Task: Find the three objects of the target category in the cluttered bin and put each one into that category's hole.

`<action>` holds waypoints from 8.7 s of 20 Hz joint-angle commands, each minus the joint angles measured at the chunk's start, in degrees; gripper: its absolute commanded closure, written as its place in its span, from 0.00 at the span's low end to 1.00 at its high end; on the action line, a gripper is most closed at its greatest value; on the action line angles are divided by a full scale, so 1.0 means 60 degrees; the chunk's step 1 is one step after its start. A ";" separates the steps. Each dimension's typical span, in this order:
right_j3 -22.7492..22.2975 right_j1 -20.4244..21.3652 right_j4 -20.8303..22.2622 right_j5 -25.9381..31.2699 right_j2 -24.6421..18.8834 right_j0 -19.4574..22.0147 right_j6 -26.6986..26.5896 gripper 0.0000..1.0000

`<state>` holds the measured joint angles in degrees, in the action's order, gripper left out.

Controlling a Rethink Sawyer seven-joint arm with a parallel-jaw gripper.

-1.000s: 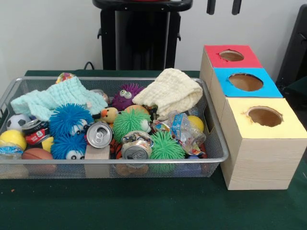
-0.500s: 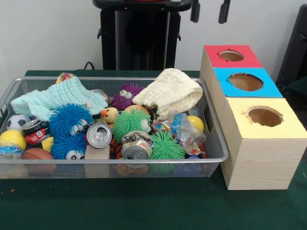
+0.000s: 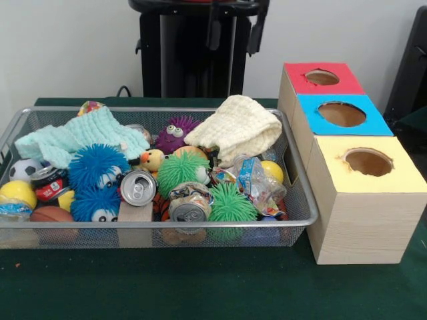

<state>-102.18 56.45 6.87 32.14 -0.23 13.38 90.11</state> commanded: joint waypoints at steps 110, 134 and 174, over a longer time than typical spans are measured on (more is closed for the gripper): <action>-0.0234 -0.4549 0.3038 -0.0797 -0.2083 0.2512 0.0010 1.00; -0.1023 -0.1042 0.2457 -0.0992 -0.1808 0.1320 0.0555 1.00; -0.4313 -0.0495 -0.1283 -0.2911 0.0969 -0.3332 0.4843 1.00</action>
<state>-121.98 58.14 2.23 21.80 3.17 -5.50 101.54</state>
